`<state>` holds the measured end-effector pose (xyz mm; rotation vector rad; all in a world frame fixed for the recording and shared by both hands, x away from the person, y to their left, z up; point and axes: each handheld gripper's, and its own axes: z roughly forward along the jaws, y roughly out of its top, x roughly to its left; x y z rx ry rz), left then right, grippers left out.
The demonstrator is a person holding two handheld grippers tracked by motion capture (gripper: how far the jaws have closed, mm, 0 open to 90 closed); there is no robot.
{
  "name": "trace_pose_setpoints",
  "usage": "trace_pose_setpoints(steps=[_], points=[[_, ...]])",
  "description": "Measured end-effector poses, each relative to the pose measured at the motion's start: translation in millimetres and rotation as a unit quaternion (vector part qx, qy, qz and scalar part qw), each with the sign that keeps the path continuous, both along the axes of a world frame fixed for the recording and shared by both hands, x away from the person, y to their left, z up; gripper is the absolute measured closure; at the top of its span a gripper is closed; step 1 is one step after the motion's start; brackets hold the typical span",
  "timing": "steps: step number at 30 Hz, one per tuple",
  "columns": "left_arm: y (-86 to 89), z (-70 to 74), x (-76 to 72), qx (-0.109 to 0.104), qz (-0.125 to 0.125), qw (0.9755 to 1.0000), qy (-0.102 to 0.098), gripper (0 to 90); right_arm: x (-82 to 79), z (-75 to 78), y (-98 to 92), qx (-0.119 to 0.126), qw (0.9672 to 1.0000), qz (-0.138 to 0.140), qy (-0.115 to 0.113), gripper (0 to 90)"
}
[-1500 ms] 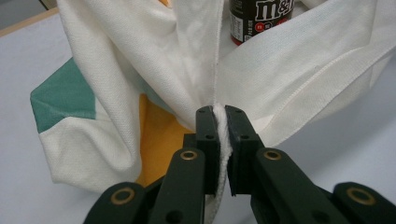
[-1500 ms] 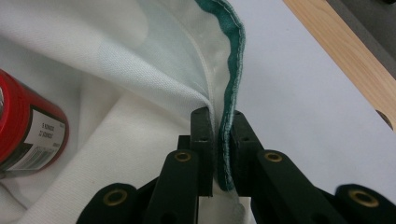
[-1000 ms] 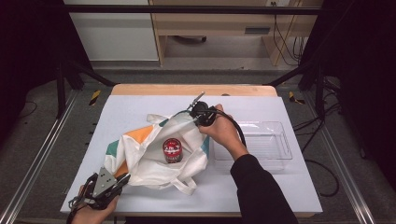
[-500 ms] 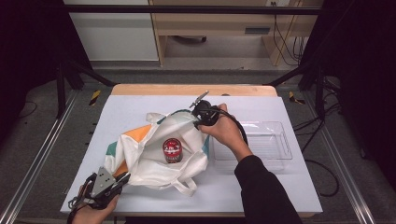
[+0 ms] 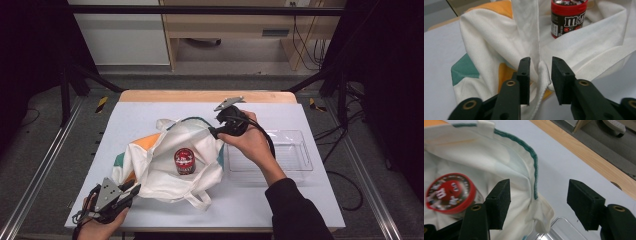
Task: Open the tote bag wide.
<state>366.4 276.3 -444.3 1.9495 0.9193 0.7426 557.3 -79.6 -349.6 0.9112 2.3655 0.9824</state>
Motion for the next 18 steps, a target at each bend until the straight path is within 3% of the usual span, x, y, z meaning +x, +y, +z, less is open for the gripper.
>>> trace_pose_setpoints(steps=[4,14,18], points=[[-0.8,3.4,-1.9,-0.011,0.0,0.9996,-0.026,57.2,-22.2,8.2,-8.2,0.024,0.9996,0.009,-0.013,36.7],[-3.3,5.5,-1.9,-0.017,0.01,0.999,-0.041,42.9,-84.6,15.7,-22.1,0.077,0.9954,0.033,-0.047,41.7],[-4.4,5.2,-1.0,-0.015,0.018,0.9989,-0.04,38.8,-105.3,12.9,-24.2,0.083,0.9942,0.041,-0.054,41.4]])
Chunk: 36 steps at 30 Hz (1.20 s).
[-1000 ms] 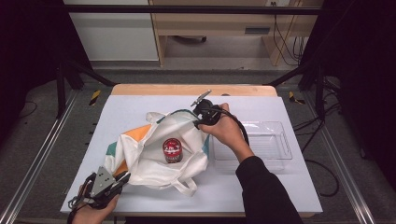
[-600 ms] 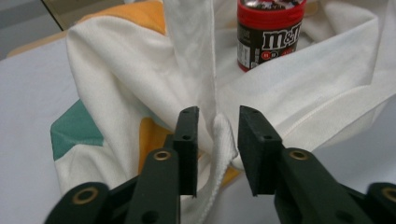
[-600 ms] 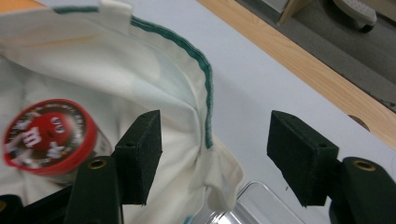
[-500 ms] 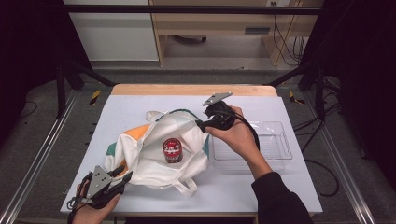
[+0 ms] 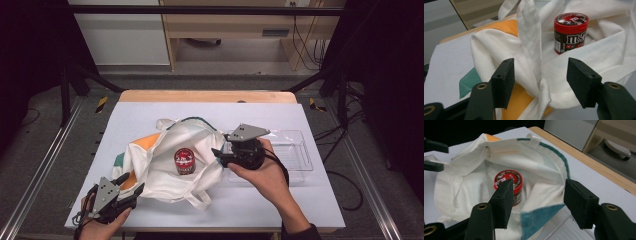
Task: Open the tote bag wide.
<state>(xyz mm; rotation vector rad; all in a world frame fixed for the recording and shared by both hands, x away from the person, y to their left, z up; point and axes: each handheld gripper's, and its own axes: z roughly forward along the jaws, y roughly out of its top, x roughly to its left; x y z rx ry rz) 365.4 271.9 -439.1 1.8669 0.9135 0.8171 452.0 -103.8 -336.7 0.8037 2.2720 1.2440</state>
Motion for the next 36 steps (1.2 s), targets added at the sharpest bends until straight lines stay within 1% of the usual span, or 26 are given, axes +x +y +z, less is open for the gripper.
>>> trace_pose_setpoints(steps=[4,6,8,9,10,11,12,14,16,17,19,21,22,23,24,25,27,28,29,30,32,33,34,36], points=[[-1.1,0.2,0.3,-0.001,0.003,1.0,-0.003,35.9,-14.2,-5.4,-0.4,0.0,1.0,0.004,-0.005,40.0],[-1.8,0.1,0.4,0.003,0.004,1.0,-0.003,35.0,-19.9,-8.3,-0.8,0.006,0.9999,0.007,-0.006,40.0],[-2.5,0.4,0.8,0.004,0.005,1.0,-0.004,34.1,-22.1,-10.5,-0.5,0.008,1.0,0.006,-0.002,40.3],[-2.9,0.5,0.9,0.005,0.006,1.0,-0.004,33.4,-21.9,-10.5,-0.6,-0.003,1.0,0.006,-0.003,41.0],[-3.1,0.7,0.9,0.006,0.008,0.9999,-0.006,32.9,-22.1,-10.1,-1.4,-0.002,1.0,-0.002,-0.004,42.6],[-3.2,0.8,0.9,0.006,0.008,0.9999,-0.006,32.5,-22.2,-9.9,-2.4,0.007,1.0,-0.005,-0.001,46.5],[-3.3,1.0,1.0,0.007,0.008,0.9999,-0.007,32.2,-22.2,-9.8,-3.1,0.012,0.9999,-0.002,0.002,48.2],[-3.6,1.5,1.5,0.008,0.008,0.9999,-0.008,31.9,-23.1,-10.0,-1.8,0.008,1.0,-0.001,0.003,48.6],[-4.8,2.4,2.2,0.007,0.007,0.9999,-0.01,31.9,-23.7,-10.7,0.8,0.007,0.9999,-0.008,0.003,50.0],[-5.2,3.0,2.2,0.007,0.007,0.9999,-0.011,31.9,-22.6,-11.5,3.1,0.006,1.0,-0.007,0.002,50.5],[-6.8,4.9,1.7,0.007,0.004,0.9998,-0.019,31.9,-19.6,-12.2,8.2,0.004,0.9999,-0.012,0.008,50.4],[-8.2,6.8,2.6,0.005,0.004,0.9997,-0.022,32.0,-13.3,-13.8,15.4,-0.004,0.9998,-0.017,0.001,49.6],[-8.8,7.5,3.5,-0.001,0.003,0.9997,-0.024,32.1,-9.3,-15.0,18.7,-0.015,0.9995,-0.026,0.002,49.1],[-9.6,8.3,4.6,-0.001,0.002,0.9997,-0.025,32.3,-5.5,-16.9,20.9,-0.024,0.999,-0.038,-0.002,48.7],[-10.5,9.3,5.9,0.001,0.001,0.9997,-0.024,32.5,-3.0,-18.8,22.0,-0.029,0.9984,-0.048,0.002,48.3],[-11.6,10.3,7.5,0.004,0.0,0.9997,-0.025,32.9,-1.3,-20.7,21.5,-0.029,0.9982,-0.052,0.008,47.5],[-13.9,13.9,12.0,0.014,-0.002,0.9996,-0.023,33.5,-0.3,-23.8,19.2,-0.017,0.998,-0.056,0.025,45.8],[-14.9,17.9,15.4,0.019,-0.002,0.9995,-0.026,33.5,0.2,-25.1,18.4,-0.013,0.9979,-0.057,0.03,44.6],[-15.2,20.7,17.6,0.02,-0.001,0.9994,-0.029,33.6,0.9,-26.4,18.9,-0.01,0.9977,-0.058,0.034,43.6],[-15.9,25.0,20.6,0.017,-0.002,0.9994,-0.03,33.7,1.5,-27.0,19.7,-0.011,0.9976,-0.059,0.034,42.8],[-19.2,34.0,28.5,0.02,-0.007,0.9993,-0.031,33.6,3.7,-28.0,22.8,-0.006,0.9974,-0.063,0.035,40.8],[-21.7,38.3,33.7,0.027,-0.012,0.9992,-0.025,33.4,4.9,-27.9,24.3,-0.002,0.9974,-0.063,0.035,40.6],[-25.0,41.9,39.5,0.033,-0.013,0.9991,-0.024,33.5,6.4,-27.7,25.8,0.0,0.9975,-0.063,0.033,40.6],[-32.7,47.3,52.7,0.041,-0.013,0.9988,-0.026,34.7,8.1,-28.7,28.2,-0.006,0.9971,-0.069,0.031,41.1]])
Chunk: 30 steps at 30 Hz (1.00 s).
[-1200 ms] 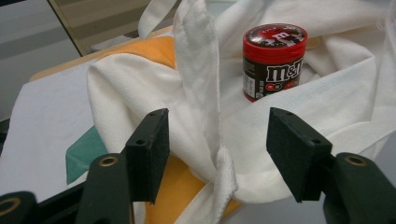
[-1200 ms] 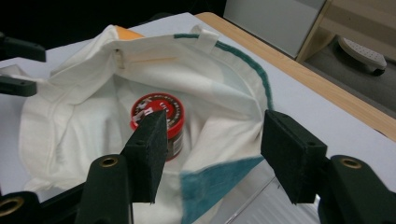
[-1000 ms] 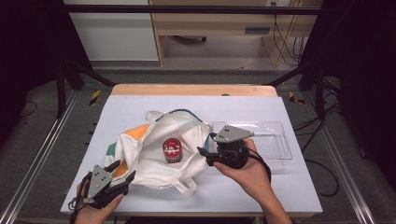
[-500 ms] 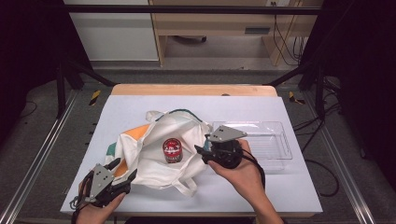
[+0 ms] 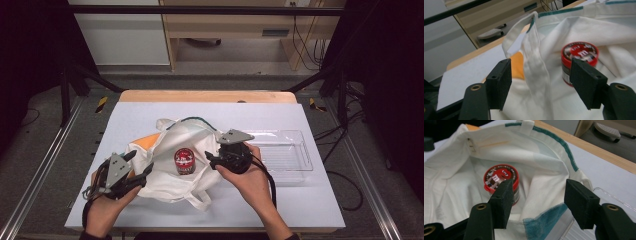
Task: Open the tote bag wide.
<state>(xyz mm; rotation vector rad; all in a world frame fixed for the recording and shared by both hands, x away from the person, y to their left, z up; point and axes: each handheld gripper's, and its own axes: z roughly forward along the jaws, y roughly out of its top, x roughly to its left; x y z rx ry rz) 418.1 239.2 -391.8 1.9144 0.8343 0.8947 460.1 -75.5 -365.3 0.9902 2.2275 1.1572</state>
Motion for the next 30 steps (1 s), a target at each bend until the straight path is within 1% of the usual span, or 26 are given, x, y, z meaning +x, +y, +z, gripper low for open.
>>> trace_pose_setpoints(steps=[2,3,5,7,8,9,10,11,13,14,16,17,19,20,24,27,28,29,30], points=[[-8.4,3.5,14.6,0.005,-0.004,1.0,0.004,35.1,0.5,-4.3,1.6,-0.019,0.9998,-0.004,0.004,41.2],[-12.2,4.3,21.8,0.009,-0.008,0.9999,0.005,35.6,0.9,-6.7,1.4,-0.024,0.9997,-0.006,0.006,41.3],[-19.1,2.9,35.0,0.011,-0.014,0.9997,0.016,36.5,0.8,-10.3,0.0,-0.024,0.9996,-0.01,0.014,41.6],[-23.4,-1.3,43.6,0.013,-0.013,0.9995,0.026,37.1,0.0,-12.6,-1.5,-0.024,0.9995,-0.013,0.019,41.8],[-25.0,-3.9,45.7,0.023,-0.018,0.999,0.033,37.4,-1.2,-13.4,-2.2,-0.025,0.9994,-0.013,0.02,42.6],[-25.4,-6.5,46.6,0.037,-0.018,0.9985,0.035,38.3,-2.8,-14.0,-3.0,-0.026,0.9993,-0.013,0.023,42.8],[-24.9,-9.6,47.0,0.046,-0.012,0.9983,0.034,39.8,-5.2,-14.9,-3.7,-0.025,0.9993,-0.014,0.024,43.1],[-23.5,-12.6,46.9,0.052,-0.009,0.9979,0.039,40.6,-8.1,-16.2,-4.5,-0.027,0.9992,-0.014,0.024,43.2],[-19.3,-15.6,45.1,0.052,-0.006,0.9979,0.039,47.1,-14.0,-20.5,-7.4,-0.029,0.999,-0.015,0.029,43.4],[-15.9,-16.9,44.1,0.047,0.001,0.9981,0.039,49.7,-16.3,-22.4,-8.7,-0.027,0.999,-0.017,0.031,43.9],[-11.9,-18.7,43.5,0.042,0.008,0.998,0.046,58.0,-22.7,-27.4,-11.9,-0.029,0.9987,-0.015,0.039,44.4],[-10.6,-19.5,42.9,0.046,0.01,0.9978,0.045,59.7,-24.7,-29.2,-13.1,-0.03,0.9987,-0.014,0.039,44.9],[-8.3,-20.7,40.9,0.048,0.017,0.998,0.037,66.3,-27.5,-32.0,-13.8,-0.029,0.9984,-0.013,0.046,47.4],[-7.0,-20.9,39.8,0.045,0.02,0.9982,0.034,68.1,-29.3,-34.2,-13.4,-0.029,0.9983,-0.012,0.049,47.4],[-0.6,-21.1,37.3,0.039,0.025,0.9984,0.033,71.8,-35.4,-38.9,-9.5,-0.033,0.9978,-0.005,0.057,49.3],[6.8,-20.8,36.1,0.029,0.028,0.9986,0.034,74.4,-40.2,-42.5,-7.7,-0.045,0.9975,-0.006,0.053,51.3],[9.6,-20.5,36.5,0.025,0.026,0.9989,0.03,75.1,-41.2,-43.8,-7.8,-0.049,0.9973,-0.005,0.054,52.1],[12.3,-20.5,36.2,0.018,0.026,0.9989,0.033,75.5,-41.9,-44.9,-8.2,-0.052,0.9971,-0.006,0.056,53.5],[15.1,-20.4,35.5,0.011,0.031,0.9987,0.039,75.7,-42.5,-46.3,-9.0,-0.052,0.9971,-0.008,0.055,57.3]])
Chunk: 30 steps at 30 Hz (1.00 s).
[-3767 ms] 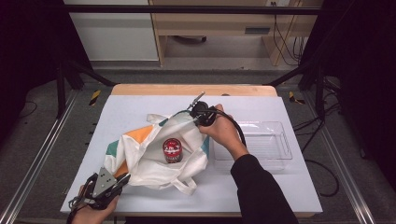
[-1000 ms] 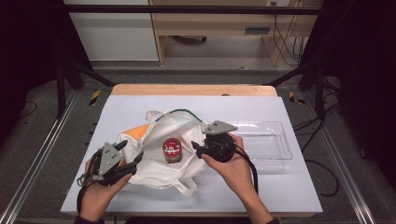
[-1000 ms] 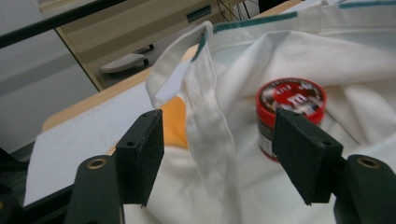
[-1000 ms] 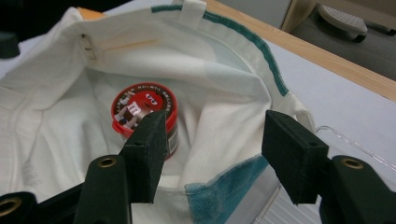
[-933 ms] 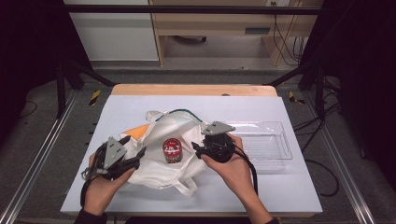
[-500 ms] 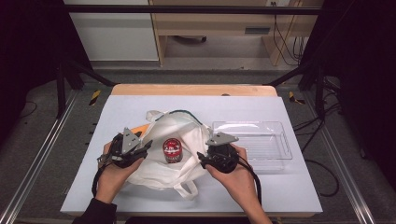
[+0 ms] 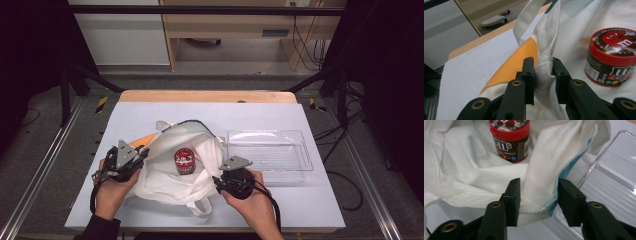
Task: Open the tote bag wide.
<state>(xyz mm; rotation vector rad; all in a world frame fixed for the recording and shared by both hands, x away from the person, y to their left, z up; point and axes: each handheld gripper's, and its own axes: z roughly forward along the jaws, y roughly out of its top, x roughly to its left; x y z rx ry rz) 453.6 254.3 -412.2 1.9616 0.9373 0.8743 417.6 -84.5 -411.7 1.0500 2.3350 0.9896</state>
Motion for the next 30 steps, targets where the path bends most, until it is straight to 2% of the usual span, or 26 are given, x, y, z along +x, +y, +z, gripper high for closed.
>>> trace_pose_setpoints(steps=[2,4,7,12,15,19,22,24,27,30], points=[[5.1,0.3,0.0,-0.007,0.005,1.0,0.001,76.2,-2.0,-3.2,-1.2,-0.008,1.0,0.0,0.0,61.2],[10.4,-0.4,1.0,-0.024,0.008,0.9997,0.005,76.5,-3.9,-6.6,-2.3,-0.018,0.9998,0.0,-0.005,68.5],[13.5,-1.3,2.6,-0.03,0.01,0.9995,0.008,76.6,-4.8,-10.1,-6.5,-0.025,0.9997,-0.002,-0.005,76.7],[16.3,-0.3,3.2,-0.038,0.013,0.9992,0.007,77.0,-5.2,-14.3,-13.9,-0.022,0.9997,0.003,0.006,81.9],[15.7,6.8,0.7,-0.043,0.01,0.9989,-0.011,77.1,-6.3,-11.3,-16.0,-0.02,0.9998,0.002,0.003,82.9],[12.6,21.3,-5.3,-0.045,0.007,0.9979,-0.046,77.2,-11.1,0.2,-19.1,-0.026,0.9995,-0.001,-0.016,83.4],[14.1,27.0,-6.5,-0.052,0.011,0.9967,-0.061,77.3,-17.3,7.6,-24.8,-0.025,0.9994,-0.002,-0.022,83.7],[16.9,27.7,-4.9,-0.064,0.012,0.9962,-0.058,77.3,-22.0,8.7,-28.9,-0.026,0.9994,-0.001,-0.022,83.8],[20.7,23.8,-0.9,-0.061,0.019,0.9966,-0.053,77.3,-27.2,4.0,-33.8,-0.028,0.9995,0.001,-0.015,83.9],[24.7,13.6,4.4,-0.049,0.028,0.9976,-0.04,77.4,-27.5,-6.6,-35.4,-0.035,0.9994,0.004,-0.001,84.1]])
